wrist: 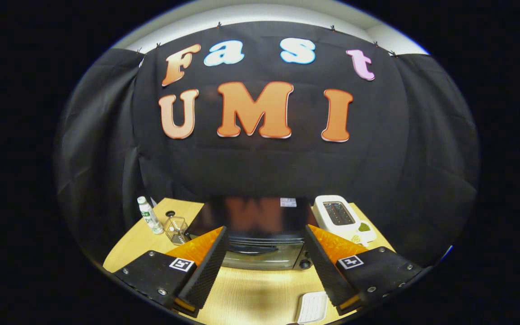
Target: Open the toaster oven, put the food inside, and close the toaster oven door.
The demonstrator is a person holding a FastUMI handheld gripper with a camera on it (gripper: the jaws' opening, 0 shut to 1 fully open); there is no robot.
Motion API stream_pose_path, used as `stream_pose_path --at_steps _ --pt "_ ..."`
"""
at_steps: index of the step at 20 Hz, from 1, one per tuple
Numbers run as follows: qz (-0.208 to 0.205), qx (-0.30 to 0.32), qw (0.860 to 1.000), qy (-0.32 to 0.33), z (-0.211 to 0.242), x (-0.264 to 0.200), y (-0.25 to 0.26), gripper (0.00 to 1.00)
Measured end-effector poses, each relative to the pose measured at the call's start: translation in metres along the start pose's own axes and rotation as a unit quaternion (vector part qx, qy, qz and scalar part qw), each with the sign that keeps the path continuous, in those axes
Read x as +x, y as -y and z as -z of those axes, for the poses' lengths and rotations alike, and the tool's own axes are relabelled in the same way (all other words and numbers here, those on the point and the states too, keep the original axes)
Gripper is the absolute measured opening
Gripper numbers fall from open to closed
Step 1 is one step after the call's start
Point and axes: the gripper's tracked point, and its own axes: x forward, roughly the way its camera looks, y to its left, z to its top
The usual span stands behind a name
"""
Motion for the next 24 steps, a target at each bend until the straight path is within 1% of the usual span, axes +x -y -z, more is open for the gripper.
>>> stream_pose_path --at_steps 4,7,11,14,24 --pt "0.022 -0.007 0.998 0.054 -0.057 -0.048 0.03 0.99" --pt "0.026 0.008 0.997 0.076 -0.083 -0.08 0.042 0.99" --pt "0.058 0.01 0.992 0.114 -0.113 -0.105 0.067 0.99" --pt "0.066 0.023 0.99 0.126 -0.119 -0.111 0.067 0.99" --pt "0.059 0.042 0.991 0.114 -0.11 -0.084 0.053 0.99"
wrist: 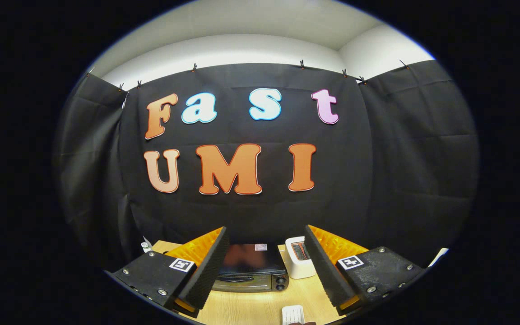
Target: Open the toaster oven, put the food inside, and close the toaster oven door.
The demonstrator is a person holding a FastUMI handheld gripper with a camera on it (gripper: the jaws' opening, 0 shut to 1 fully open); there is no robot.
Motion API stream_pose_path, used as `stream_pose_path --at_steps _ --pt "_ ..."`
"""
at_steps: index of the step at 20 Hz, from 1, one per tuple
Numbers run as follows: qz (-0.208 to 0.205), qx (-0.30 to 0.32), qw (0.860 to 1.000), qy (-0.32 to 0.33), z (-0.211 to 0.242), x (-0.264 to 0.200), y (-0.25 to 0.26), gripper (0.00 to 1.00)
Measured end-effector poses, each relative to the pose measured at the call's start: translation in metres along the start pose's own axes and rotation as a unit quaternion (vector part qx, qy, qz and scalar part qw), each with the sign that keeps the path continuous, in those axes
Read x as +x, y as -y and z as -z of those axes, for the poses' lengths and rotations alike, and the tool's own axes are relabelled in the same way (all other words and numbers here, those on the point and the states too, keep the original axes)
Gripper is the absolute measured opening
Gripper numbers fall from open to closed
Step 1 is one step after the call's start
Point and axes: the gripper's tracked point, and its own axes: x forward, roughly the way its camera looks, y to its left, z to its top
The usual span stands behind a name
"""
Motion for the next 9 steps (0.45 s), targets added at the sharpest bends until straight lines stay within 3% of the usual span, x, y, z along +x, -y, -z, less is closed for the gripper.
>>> stream_pose_path --at_steps 9 --pt "0.003 -0.005 1.0 0.018 -0.0048 0.0096 0.0028 0.99"
